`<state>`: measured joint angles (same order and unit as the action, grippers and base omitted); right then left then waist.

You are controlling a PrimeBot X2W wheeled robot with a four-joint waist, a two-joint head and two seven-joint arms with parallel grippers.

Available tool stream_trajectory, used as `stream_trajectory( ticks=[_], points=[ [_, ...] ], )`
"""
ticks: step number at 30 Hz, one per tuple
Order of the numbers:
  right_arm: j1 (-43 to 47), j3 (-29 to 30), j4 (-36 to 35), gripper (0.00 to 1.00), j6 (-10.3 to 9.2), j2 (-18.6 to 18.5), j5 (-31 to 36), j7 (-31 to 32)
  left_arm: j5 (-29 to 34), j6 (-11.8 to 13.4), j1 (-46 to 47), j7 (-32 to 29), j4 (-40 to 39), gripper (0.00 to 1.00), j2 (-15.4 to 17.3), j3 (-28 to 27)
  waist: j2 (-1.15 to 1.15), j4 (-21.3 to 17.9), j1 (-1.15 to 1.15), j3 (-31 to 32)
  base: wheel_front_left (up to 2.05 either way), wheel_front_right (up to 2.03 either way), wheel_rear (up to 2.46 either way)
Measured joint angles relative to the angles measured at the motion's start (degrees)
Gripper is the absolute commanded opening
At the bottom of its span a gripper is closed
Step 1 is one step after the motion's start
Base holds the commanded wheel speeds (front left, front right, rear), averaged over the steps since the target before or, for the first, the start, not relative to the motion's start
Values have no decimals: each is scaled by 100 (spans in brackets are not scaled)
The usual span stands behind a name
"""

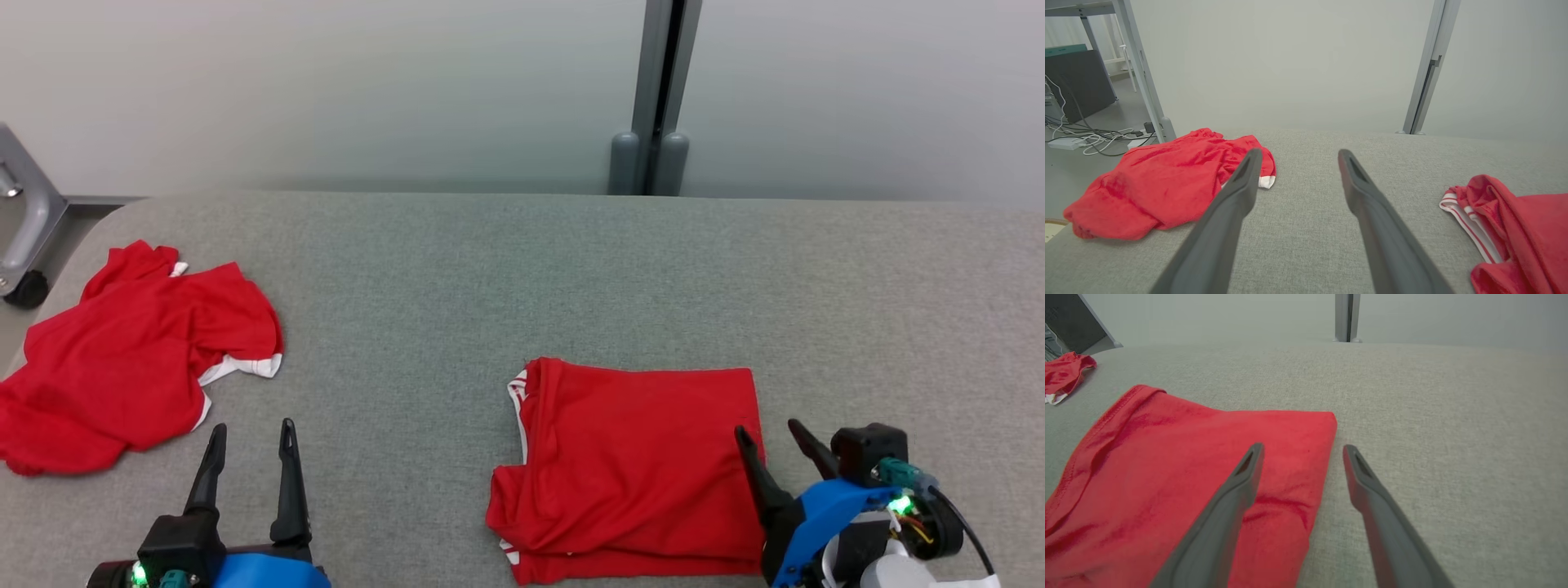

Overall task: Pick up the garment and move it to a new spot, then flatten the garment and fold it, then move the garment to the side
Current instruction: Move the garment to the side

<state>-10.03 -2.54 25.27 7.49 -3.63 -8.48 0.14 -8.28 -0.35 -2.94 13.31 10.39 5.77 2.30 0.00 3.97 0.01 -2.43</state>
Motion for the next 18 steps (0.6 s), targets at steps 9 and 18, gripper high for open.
stream_trajectory(
  ticks=[9,18],
  points=[
    [-294,-47,1176,100,0,18,-81,-367,-32,21,185,60,66,100,-8,34,0,170,0,-226,0,0,0],
    [-641,-417,1902,0,-1,51,-488,-804,-75,38,277,100,148,100,-9,60,0,210,0,-317,0,0,0]
  ],
)
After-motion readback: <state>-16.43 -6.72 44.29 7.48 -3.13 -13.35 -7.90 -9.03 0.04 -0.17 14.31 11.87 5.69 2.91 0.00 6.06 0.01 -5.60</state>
